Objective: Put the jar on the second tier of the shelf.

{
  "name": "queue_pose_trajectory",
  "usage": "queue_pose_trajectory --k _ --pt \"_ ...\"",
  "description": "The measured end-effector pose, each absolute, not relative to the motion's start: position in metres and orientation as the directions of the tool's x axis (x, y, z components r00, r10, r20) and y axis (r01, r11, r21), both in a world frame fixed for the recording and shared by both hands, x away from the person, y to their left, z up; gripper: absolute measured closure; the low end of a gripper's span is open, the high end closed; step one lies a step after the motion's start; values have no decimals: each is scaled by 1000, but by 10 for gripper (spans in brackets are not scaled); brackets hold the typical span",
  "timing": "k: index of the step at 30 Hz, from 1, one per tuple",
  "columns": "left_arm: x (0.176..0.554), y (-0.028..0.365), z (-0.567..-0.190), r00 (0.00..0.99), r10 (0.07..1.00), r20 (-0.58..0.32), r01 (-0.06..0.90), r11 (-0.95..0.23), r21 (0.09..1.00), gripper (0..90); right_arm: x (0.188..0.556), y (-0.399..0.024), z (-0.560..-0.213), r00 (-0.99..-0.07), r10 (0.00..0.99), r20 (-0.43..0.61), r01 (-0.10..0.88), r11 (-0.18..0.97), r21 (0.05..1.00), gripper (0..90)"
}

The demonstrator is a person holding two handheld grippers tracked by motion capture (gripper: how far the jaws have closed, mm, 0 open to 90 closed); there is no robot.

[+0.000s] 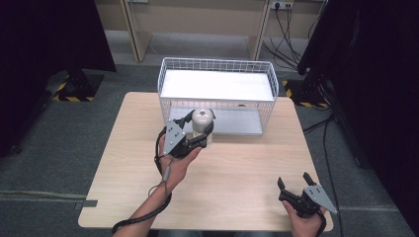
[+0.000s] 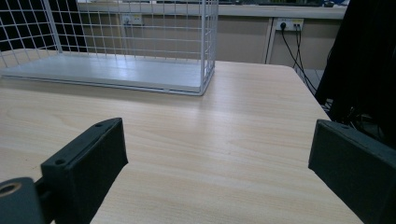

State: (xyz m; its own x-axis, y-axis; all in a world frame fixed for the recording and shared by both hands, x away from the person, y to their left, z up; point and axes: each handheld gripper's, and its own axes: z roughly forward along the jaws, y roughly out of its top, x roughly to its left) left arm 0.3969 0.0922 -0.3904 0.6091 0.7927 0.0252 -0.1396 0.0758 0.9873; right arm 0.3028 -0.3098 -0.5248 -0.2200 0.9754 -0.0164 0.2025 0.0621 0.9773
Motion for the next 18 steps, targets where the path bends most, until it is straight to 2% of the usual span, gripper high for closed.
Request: queue_pose_trajectory --k 18 --pt "405 99 -363 589 807 34 -168 81 982 311 303 -310 -525 -219 976 -15 204 60 977 45"
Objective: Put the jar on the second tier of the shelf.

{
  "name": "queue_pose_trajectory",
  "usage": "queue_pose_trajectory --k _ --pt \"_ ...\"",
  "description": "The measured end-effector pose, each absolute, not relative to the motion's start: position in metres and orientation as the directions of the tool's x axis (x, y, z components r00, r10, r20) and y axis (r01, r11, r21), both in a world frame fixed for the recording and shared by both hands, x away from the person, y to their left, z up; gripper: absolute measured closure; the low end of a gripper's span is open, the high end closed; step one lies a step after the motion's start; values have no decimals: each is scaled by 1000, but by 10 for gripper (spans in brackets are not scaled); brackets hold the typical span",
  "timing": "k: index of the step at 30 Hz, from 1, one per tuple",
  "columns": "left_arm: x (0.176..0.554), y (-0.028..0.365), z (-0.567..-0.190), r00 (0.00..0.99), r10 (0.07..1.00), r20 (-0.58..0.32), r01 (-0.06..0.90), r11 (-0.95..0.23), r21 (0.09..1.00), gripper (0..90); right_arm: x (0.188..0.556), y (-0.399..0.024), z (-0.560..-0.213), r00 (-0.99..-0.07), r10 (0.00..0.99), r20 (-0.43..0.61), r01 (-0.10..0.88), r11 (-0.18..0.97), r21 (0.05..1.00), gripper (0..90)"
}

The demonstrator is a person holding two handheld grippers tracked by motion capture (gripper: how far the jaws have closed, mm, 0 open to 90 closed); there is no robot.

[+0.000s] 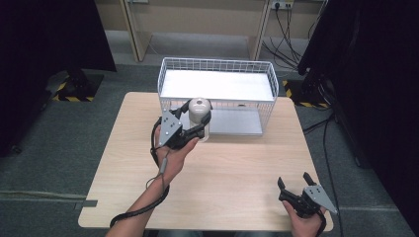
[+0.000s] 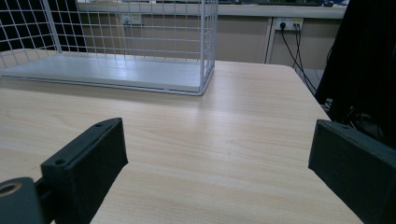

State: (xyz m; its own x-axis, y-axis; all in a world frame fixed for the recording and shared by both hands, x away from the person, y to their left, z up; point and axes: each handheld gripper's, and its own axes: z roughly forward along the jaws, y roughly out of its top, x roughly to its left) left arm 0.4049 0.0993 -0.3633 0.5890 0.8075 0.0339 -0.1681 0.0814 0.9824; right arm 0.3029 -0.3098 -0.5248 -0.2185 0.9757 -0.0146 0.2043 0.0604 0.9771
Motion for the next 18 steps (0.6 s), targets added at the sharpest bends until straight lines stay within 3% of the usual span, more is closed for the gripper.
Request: queue_pose_trajectory --k 18 --pt "416 102 -339 574 818 44 -199 87 976 311 303 -310 -525 -215 977 -8 206 53 977 45"
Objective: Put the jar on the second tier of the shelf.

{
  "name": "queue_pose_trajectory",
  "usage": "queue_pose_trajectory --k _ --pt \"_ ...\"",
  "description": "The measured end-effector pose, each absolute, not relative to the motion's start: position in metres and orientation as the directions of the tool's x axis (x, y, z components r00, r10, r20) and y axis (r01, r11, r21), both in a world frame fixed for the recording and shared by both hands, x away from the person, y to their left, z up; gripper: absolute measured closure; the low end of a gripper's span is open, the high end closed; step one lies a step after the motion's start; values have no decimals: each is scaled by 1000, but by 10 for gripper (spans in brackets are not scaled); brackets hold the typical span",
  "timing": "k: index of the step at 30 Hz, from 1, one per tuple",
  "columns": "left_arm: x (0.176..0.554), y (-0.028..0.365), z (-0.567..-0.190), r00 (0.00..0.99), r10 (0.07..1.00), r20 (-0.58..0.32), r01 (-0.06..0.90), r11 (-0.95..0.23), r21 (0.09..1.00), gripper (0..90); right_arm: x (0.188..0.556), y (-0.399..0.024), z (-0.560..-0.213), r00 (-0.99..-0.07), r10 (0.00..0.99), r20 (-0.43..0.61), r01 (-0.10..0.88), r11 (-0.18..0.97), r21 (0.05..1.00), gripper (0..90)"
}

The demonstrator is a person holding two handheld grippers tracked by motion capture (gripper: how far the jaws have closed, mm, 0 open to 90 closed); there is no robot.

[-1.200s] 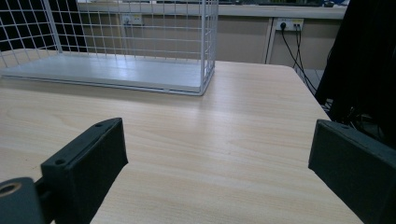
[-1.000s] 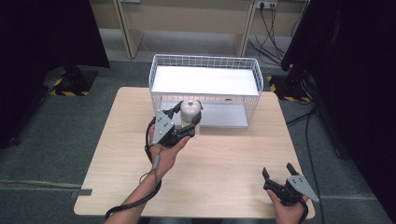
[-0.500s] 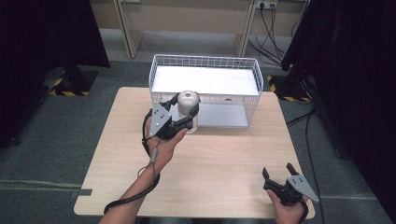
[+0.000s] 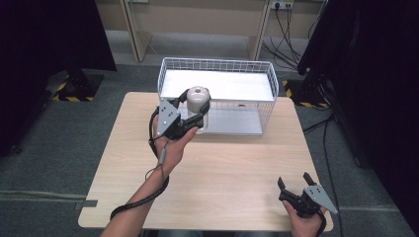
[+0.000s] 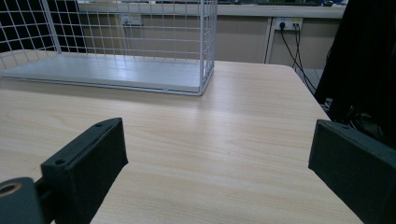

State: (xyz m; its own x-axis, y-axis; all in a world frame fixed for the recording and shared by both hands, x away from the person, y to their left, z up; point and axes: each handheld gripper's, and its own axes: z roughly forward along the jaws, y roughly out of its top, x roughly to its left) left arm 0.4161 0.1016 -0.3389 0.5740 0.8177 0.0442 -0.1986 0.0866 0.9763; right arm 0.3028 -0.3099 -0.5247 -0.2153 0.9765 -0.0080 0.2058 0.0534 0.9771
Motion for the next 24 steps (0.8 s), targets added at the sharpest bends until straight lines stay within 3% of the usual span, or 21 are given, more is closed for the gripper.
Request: queue_pose_trajectory --k 24 --pt "427 107 -313 549 834 50 -231 94 968 312 303 -311 -525 -216 976 -4 205 49 977 45"
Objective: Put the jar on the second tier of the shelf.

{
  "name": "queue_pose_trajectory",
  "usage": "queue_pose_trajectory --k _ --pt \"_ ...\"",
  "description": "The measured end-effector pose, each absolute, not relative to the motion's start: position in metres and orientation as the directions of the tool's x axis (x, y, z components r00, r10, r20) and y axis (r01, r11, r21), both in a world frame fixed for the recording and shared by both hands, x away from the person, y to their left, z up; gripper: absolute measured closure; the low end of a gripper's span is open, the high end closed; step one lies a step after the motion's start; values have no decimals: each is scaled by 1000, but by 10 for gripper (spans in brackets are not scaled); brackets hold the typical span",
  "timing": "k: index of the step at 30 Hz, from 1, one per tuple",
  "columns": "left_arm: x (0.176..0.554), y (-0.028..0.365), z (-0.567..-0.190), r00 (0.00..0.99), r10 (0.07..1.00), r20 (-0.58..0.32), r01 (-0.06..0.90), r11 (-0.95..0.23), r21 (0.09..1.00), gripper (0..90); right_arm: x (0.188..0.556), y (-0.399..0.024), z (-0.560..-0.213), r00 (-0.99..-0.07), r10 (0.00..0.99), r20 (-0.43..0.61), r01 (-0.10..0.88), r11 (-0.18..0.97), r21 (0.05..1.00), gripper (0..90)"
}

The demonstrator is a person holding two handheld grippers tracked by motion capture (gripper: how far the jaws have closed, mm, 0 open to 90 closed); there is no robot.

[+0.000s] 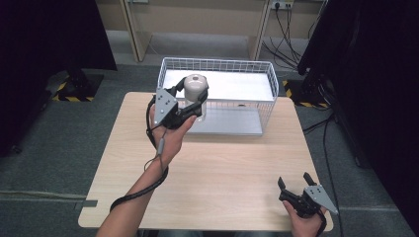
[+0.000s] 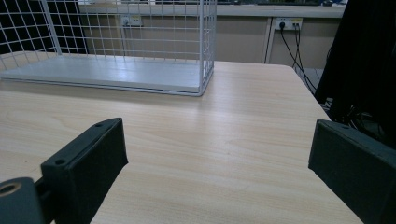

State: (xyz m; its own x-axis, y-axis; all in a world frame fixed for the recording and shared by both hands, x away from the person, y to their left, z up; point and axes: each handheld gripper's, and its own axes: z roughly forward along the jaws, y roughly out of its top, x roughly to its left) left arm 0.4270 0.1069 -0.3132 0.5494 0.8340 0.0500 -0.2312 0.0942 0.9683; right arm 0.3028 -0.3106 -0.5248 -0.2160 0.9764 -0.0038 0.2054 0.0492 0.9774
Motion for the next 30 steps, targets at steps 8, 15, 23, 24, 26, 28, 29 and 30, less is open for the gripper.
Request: queue_pose_trajectory --k 8,15,23,24,26,28,29,30 --pt "432 110 -303 537 842 52 -246 97 964 312 303 -311 -525 -216 976 -4 205 49 977 45" --pt "439 113 -297 523 851 48 -249 98 963 311 303 -311 -525 -216 976 -3 205 49 977 45" --pt "445 115 -291 510 859 49 -253 95 963 311 303 -311 -525 -215 977 -3 206 48 977 46" --pt "447 116 -290 507 860 49 -254 95 962 311 303 -311 -525 -215 977 -2 206 47 977 45" --pt "449 116 -288 504 862 49 -255 95 962 311 303 -311 -525 -215 977 -1 207 46 977 45" --pt "452 117 -286 499 865 47 -255 96 962 311 303 -311 -525 -215 977 -1 206 46 977 46" --pt "453 117 -285 495 868 45 -256 97 962 311 303 -311 -525 -215 977 -1 206 46 977 46" --pt "454 118 -284 492 869 44 -256 97 962 311 303 -311 -525 -215 977 0 206 46 977 45"
